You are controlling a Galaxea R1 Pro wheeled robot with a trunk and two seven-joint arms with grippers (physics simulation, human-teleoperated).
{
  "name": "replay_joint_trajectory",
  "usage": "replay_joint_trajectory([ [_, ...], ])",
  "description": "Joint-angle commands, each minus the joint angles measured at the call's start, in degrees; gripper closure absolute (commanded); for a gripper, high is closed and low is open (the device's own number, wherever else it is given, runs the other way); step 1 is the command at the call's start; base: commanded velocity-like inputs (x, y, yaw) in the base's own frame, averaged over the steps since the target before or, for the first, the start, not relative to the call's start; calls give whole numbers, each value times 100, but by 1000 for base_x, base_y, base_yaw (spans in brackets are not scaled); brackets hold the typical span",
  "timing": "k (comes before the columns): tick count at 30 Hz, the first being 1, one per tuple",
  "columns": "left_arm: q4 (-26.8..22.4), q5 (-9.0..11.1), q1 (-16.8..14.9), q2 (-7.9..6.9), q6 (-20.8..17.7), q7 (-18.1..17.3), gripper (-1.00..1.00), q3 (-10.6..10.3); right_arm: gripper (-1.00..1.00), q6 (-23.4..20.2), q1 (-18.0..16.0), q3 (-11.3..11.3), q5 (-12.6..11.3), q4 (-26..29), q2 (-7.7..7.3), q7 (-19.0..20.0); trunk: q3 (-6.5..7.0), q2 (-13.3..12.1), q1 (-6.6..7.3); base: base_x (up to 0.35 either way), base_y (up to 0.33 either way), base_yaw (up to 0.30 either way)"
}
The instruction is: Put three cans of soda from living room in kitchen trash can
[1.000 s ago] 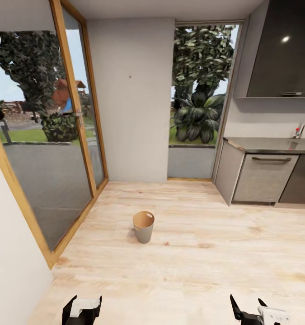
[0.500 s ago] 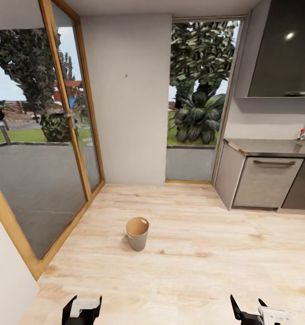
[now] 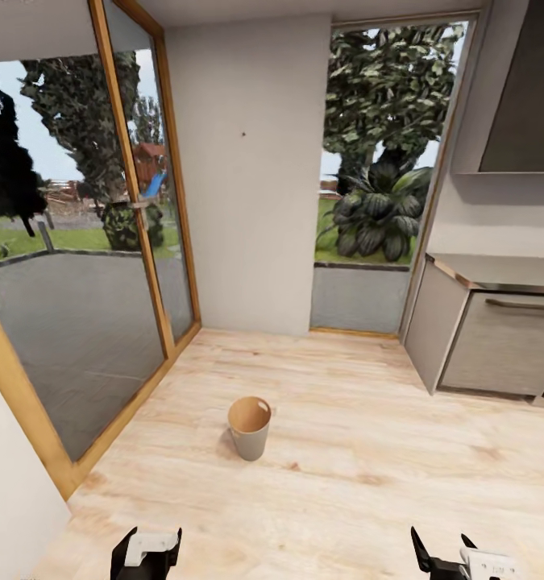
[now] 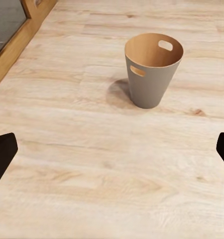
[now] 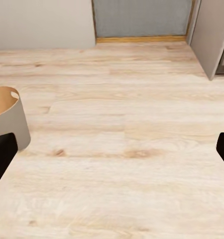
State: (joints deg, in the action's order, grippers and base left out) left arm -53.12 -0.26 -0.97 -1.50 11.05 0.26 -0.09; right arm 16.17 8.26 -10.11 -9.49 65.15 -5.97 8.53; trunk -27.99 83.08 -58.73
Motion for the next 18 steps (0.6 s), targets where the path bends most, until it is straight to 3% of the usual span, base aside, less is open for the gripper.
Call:
replay_joint_trajectory([
  [1,-1,0,0,0,0,0,-100,0,-100,0,0,0,0,0,0,0,0,0,0,217,-217,216],
  [18,-5,0,0,1,2,0,-100,0,-100,0,0,0,6,-2,6,0,0,0,0,194,-230,220],
])
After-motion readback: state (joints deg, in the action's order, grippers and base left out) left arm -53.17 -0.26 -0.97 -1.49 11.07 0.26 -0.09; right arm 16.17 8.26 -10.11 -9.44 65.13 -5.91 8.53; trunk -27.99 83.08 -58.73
